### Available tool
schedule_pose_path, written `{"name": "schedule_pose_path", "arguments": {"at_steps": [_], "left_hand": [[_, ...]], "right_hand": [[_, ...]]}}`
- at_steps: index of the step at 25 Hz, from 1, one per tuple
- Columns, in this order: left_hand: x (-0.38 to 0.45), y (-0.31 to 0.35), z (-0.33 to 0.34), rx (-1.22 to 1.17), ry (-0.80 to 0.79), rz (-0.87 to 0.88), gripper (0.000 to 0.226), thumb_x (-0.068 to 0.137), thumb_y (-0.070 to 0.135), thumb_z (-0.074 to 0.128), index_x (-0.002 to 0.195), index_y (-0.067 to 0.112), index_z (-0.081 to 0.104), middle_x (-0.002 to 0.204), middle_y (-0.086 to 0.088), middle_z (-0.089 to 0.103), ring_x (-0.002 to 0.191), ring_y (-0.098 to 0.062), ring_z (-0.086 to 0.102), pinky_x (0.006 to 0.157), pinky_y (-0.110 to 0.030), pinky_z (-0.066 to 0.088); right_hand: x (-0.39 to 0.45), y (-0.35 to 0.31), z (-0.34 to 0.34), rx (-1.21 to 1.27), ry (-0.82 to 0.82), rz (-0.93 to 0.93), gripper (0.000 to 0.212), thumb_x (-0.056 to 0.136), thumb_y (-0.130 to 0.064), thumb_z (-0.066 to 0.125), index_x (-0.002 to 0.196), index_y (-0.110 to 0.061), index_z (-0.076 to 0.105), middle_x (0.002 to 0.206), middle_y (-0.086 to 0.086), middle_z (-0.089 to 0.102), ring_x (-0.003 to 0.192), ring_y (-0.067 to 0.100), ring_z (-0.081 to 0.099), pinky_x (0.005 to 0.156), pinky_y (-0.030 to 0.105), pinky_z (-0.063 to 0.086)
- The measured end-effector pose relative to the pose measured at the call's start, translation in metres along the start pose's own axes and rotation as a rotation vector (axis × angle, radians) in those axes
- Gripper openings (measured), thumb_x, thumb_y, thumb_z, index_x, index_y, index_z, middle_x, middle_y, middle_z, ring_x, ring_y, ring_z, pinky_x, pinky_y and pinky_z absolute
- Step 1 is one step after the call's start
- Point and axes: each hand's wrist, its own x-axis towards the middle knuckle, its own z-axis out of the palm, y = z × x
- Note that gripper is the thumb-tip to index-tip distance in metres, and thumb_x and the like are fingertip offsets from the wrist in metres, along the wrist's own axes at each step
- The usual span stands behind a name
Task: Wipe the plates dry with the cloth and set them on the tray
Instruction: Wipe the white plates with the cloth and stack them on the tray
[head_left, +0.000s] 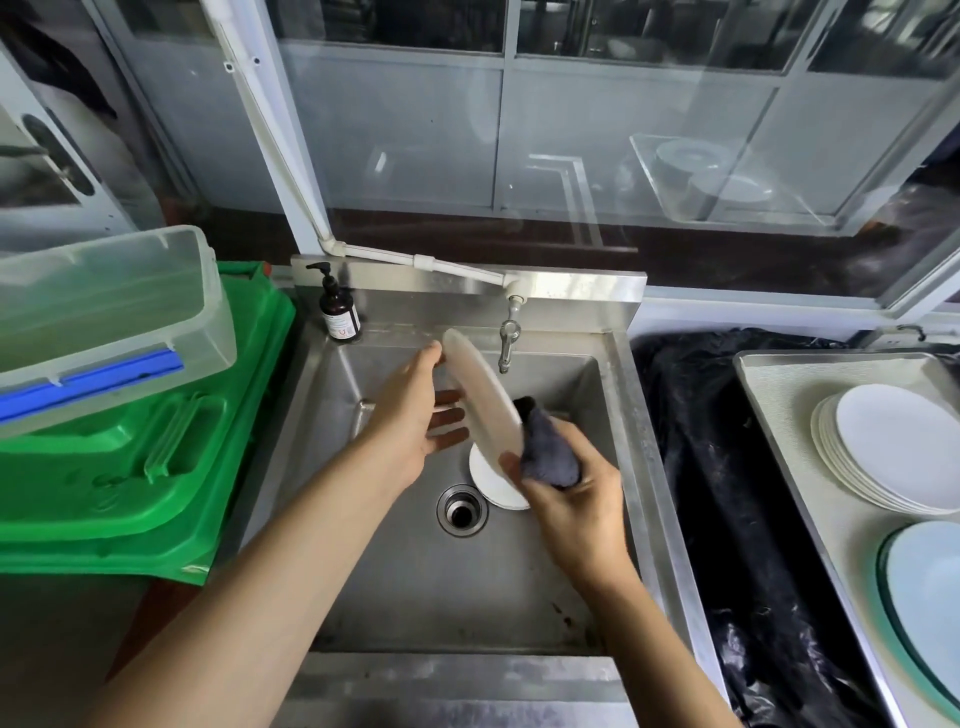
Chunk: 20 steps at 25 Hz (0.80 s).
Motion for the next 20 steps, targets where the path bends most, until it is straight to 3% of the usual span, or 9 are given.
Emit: {"name": "schedule_pose_path", "arguments": {"at_steps": [2, 3, 6, 8, 11, 13, 17, 20], "left_hand": [[0.008, -0.014, -0.006, 0.193, 0.054, 0.170, 0.019, 0.100, 0.034, 0.055, 0.087, 0.021, 0.062, 0.087, -0.005, 0.066, 0.083, -0.025, 0.062, 0.079, -0.042, 0.055], [0.013, -0.022, -0.011, 0.286, 0.067, 0.243, 0.019, 0.100, 0.032, 0.055, 0.087, 0.018, 0.061, 0.089, -0.006, 0.062, 0.086, -0.023, 0.058, 0.081, -0.042, 0.053], [0.018, -0.032, -0.021, 0.404, 0.024, 0.174, 0.037, 0.098, 0.049, 0.054, 0.112, 0.016, 0.065, 0.110, -0.005, 0.065, 0.104, -0.025, 0.060, 0.097, -0.043, 0.050], [0.020, -0.033, -0.023, 0.269, -0.039, 0.067, 0.034, 0.095, 0.050, 0.061, 0.112, 0.022, 0.068, 0.114, -0.006, 0.070, 0.110, -0.028, 0.065, 0.099, -0.047, 0.053], [0.022, -0.030, -0.027, 0.084, -0.023, 0.017, 0.041, 0.083, 0.041, 0.079, 0.105, 0.008, 0.066, 0.106, -0.009, 0.075, 0.102, -0.027, 0.069, 0.086, -0.042, 0.060], [0.023, -0.029, -0.032, -0.024, -0.058, 0.009, 0.039, 0.079, 0.034, 0.083, 0.105, 0.010, 0.066, 0.101, -0.008, 0.076, 0.096, -0.026, 0.070, 0.077, -0.037, 0.060], [0.015, -0.024, -0.029, -0.234, -0.231, -0.025, 0.037, 0.087, 0.037, 0.071, 0.118, 0.017, 0.070, 0.111, -0.005, 0.076, 0.100, -0.020, 0.073, 0.078, -0.034, 0.060], [0.013, -0.021, -0.024, -0.257, -0.270, -0.002, 0.036, 0.095, 0.042, 0.061, 0.123, 0.019, 0.066, 0.116, -0.004, 0.075, 0.104, -0.019, 0.072, 0.076, -0.034, 0.061]], "right_hand": [[0.004, -0.001, -0.012, 0.177, 0.013, 0.120, 0.031, 0.082, -0.021, 0.085, 0.110, -0.025, 0.073, 0.081, -0.008, 0.075, 0.064, 0.005, 0.067, 0.055, 0.021, 0.050], [0.006, -0.001, -0.017, 0.233, 0.014, 0.159, 0.029, 0.081, -0.022, 0.085, 0.108, -0.022, 0.073, 0.081, -0.004, 0.074, 0.065, 0.007, 0.065, 0.055, 0.023, 0.051], [0.011, -0.002, -0.026, 0.407, 0.025, 0.235, 0.039, 0.081, -0.021, 0.085, 0.117, -0.012, 0.073, 0.109, 0.012, 0.077, 0.094, 0.016, 0.068, 0.083, 0.033, 0.057], [0.015, -0.002, -0.027, 0.490, 0.042, 0.274, 0.046, 0.080, -0.021, 0.086, 0.122, -0.011, 0.072, 0.119, 0.018, 0.074, 0.102, 0.021, 0.069, 0.091, 0.038, 0.058], [0.018, 0.002, -0.029, 0.542, 0.099, 0.300, 0.044, 0.082, -0.024, 0.083, 0.124, -0.013, 0.072, 0.122, 0.018, 0.073, 0.105, 0.022, 0.070, 0.092, 0.039, 0.058], [0.018, 0.008, -0.029, 0.566, 0.127, 0.333, 0.043, 0.085, -0.024, 0.080, 0.125, -0.012, 0.071, 0.122, 0.018, 0.073, 0.107, 0.024, 0.070, 0.092, 0.038, 0.058], [0.015, 0.017, -0.026, 0.527, 0.187, 0.410, 0.044, 0.080, -0.036, 0.085, 0.117, -0.014, 0.075, 0.117, 0.015, 0.075, 0.107, 0.025, 0.072, 0.087, 0.036, 0.060], [0.016, 0.022, -0.023, 0.400, 0.243, 0.447, 0.036, 0.082, -0.044, 0.082, 0.110, -0.022, 0.076, 0.107, 0.004, 0.079, 0.101, 0.019, 0.074, 0.083, 0.034, 0.060]]}}
